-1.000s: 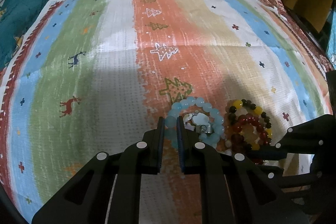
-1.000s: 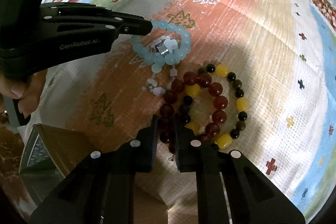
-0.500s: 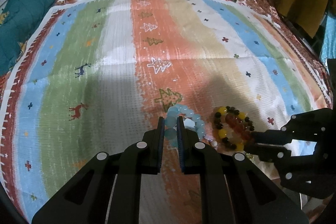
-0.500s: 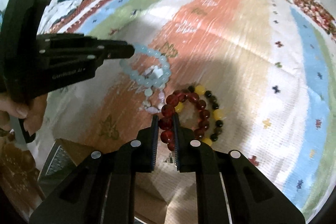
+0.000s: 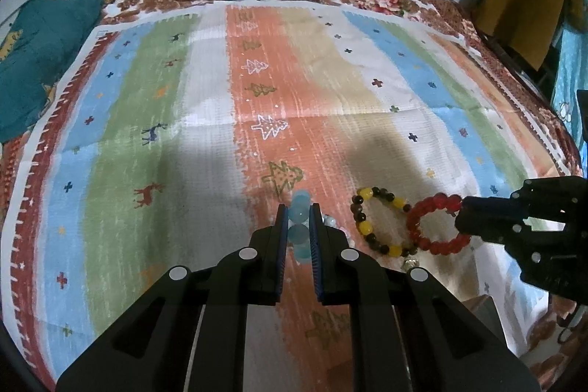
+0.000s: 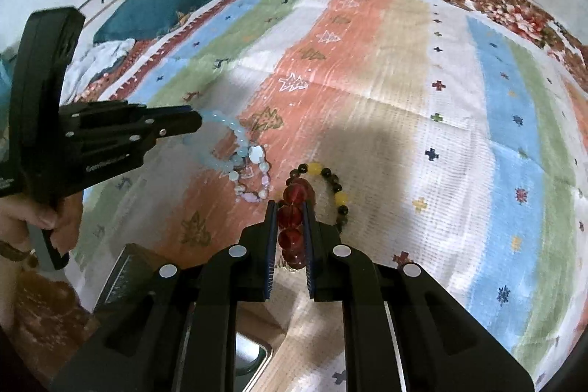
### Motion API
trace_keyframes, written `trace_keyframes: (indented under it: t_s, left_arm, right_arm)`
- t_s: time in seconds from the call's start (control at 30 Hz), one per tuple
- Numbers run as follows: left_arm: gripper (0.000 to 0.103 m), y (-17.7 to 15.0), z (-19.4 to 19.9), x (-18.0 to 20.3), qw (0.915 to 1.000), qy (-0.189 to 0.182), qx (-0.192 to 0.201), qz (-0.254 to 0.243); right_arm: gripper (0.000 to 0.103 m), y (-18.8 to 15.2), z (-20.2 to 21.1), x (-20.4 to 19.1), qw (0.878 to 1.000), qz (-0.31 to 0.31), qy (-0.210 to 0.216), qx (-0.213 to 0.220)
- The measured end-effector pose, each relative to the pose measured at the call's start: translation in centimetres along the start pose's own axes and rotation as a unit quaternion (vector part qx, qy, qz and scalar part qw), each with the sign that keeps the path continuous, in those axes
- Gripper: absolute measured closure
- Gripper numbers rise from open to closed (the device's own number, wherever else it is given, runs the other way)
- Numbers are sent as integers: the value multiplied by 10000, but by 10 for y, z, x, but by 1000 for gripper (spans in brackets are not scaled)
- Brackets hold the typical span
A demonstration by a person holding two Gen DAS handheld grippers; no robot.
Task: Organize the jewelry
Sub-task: 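Lift the pale blue bracelet with the left tool while the right lifts the red bracelet, then carry both held bracelets toward the tin box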
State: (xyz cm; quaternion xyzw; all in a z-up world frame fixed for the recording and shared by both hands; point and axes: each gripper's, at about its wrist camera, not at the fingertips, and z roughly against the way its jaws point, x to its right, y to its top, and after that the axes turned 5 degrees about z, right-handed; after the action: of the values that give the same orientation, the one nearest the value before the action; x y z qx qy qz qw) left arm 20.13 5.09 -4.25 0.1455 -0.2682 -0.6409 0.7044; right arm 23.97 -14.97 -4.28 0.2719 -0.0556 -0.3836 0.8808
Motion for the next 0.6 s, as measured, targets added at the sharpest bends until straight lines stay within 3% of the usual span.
trace_keyframes:
  t_s: [0.6]
  left_arm:
    - [92,-11,32,8,9998,-23,180,76]
  right_arm:
    - [89,-14,31,0,9993,-161,-202,256]
